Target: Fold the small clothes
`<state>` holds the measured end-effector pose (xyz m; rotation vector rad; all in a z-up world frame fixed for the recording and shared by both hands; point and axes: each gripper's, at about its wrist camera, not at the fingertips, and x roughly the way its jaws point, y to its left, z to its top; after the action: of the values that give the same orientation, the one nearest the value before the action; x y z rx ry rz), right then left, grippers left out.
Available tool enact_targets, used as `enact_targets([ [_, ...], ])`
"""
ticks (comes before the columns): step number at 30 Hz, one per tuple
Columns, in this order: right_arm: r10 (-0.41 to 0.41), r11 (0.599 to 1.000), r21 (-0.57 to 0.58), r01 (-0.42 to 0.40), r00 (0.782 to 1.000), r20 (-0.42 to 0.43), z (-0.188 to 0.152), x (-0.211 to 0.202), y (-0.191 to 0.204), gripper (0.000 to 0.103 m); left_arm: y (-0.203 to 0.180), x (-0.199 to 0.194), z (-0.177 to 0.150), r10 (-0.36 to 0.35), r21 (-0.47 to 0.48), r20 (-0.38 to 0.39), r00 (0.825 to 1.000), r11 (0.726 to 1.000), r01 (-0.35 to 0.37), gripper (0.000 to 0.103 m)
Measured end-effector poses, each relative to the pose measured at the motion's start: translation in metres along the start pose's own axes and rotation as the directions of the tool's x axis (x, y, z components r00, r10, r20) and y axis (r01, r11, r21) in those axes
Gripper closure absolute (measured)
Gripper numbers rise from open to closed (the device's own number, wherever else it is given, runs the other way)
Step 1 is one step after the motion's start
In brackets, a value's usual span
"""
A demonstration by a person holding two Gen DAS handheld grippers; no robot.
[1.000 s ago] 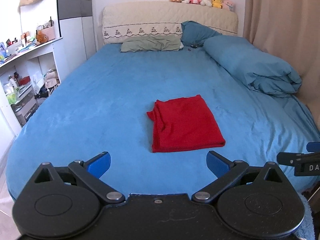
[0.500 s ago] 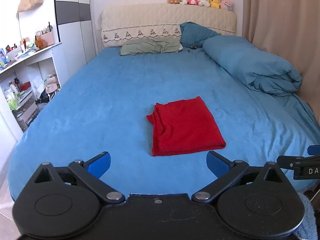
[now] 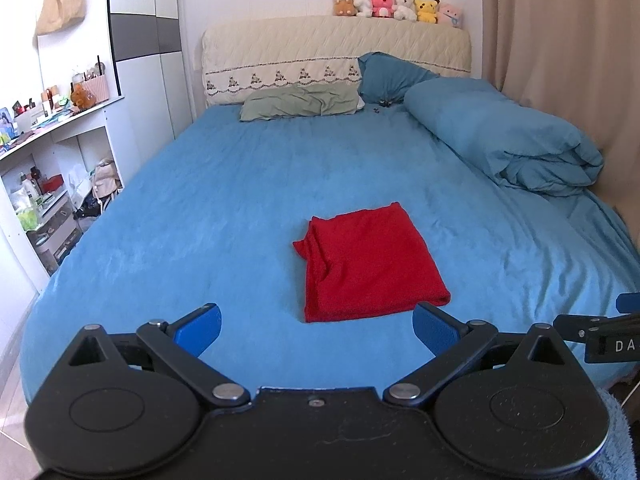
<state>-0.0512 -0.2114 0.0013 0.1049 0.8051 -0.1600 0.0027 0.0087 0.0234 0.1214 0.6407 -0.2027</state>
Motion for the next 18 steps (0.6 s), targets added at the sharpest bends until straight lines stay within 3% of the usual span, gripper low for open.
enact_targets([
  [18,0.0,1.0,0.009,0.0,1.0,0.008,0.0016,-0.0046,-0.0013,0.0,-0.0048,-0.0038,0.0015,0.015,0.017,0.014,1.0,1.0,-0.015,0.0],
])
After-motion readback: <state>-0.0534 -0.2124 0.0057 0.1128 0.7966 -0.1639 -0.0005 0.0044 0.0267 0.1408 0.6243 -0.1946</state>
